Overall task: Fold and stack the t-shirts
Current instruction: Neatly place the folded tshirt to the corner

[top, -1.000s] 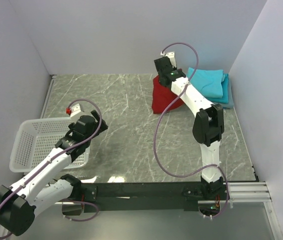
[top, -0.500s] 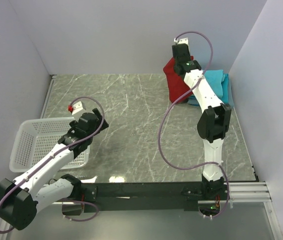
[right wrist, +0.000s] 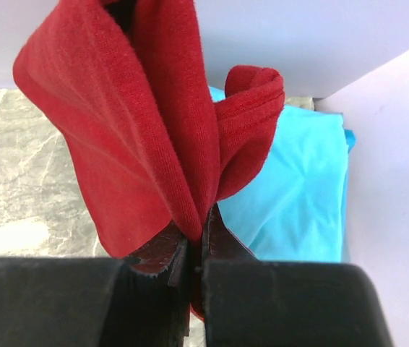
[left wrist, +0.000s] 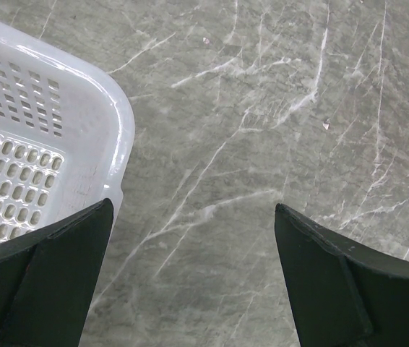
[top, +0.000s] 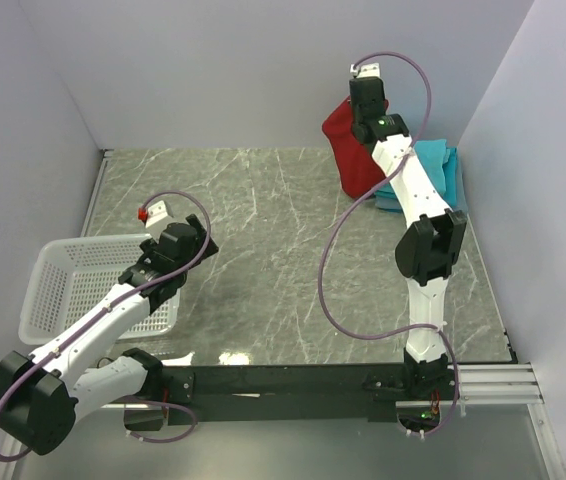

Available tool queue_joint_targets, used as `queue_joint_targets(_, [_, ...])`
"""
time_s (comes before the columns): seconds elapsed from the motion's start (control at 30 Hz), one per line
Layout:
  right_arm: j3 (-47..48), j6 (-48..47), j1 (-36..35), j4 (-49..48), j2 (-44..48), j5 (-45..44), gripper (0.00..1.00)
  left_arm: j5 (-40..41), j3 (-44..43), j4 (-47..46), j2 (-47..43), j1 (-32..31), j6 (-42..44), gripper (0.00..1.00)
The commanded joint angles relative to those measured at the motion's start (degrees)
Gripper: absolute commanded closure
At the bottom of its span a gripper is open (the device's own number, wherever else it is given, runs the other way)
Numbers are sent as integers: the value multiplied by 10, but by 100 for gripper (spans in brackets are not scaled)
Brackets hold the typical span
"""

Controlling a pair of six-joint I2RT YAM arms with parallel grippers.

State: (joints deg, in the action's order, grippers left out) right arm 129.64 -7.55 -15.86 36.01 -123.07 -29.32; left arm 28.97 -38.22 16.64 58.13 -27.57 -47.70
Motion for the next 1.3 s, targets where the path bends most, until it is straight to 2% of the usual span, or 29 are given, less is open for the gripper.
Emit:
queue_joint_targets(0.0, [30, -31, 2, -36, 43, -11, 100, -1, -7, 17, 4, 3, 1, 0])
queue_joint_targets(0.63, [37, -38, 22, -39, 89, -21, 100, -11, -24, 19, 25, 4, -3, 1])
queue_joint_targets(1.27, [39, -16, 74, -45, 79, 37, 100, -16, -27, 9, 49, 4, -4, 1])
